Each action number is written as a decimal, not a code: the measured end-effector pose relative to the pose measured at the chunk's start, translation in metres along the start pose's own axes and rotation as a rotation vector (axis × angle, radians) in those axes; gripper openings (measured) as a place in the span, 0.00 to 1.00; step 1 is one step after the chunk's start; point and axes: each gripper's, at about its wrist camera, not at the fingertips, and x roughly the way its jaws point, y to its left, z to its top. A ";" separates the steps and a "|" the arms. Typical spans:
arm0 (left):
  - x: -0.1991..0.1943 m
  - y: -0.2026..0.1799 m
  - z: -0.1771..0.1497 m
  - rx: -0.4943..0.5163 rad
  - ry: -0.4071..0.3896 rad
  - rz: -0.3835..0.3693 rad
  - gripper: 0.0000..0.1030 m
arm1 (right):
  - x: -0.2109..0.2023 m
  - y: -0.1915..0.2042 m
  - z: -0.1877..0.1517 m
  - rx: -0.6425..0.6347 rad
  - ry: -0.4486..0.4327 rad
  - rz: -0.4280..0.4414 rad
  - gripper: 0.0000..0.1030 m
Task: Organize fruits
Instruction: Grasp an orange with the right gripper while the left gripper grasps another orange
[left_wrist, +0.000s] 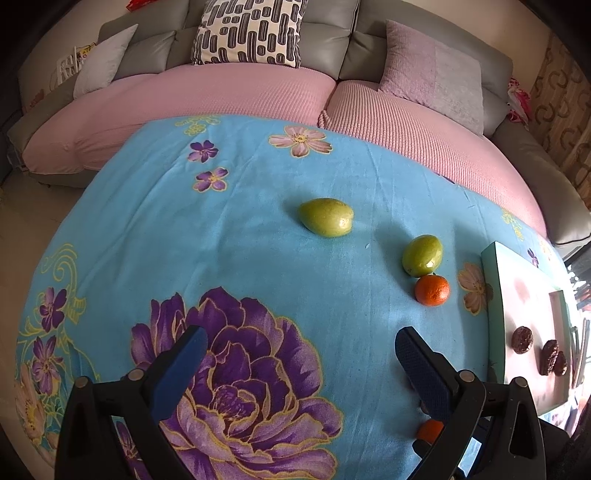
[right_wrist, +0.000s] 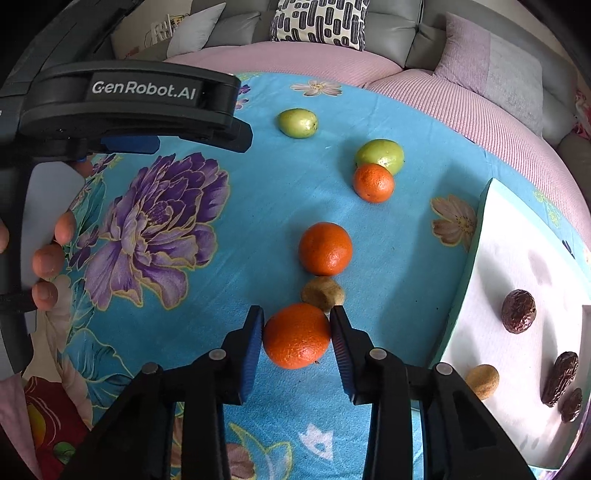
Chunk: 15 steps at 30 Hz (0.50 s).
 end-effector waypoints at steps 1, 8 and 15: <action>0.000 0.000 0.000 -0.003 0.002 -0.003 1.00 | -0.002 -0.001 0.000 0.003 -0.007 0.000 0.37; 0.001 -0.009 -0.001 -0.029 0.006 -0.098 1.00 | -0.023 -0.037 0.001 0.095 -0.065 -0.074 0.37; 0.024 -0.040 -0.011 -0.004 0.091 -0.215 0.89 | -0.055 -0.083 -0.005 0.229 -0.152 -0.092 0.37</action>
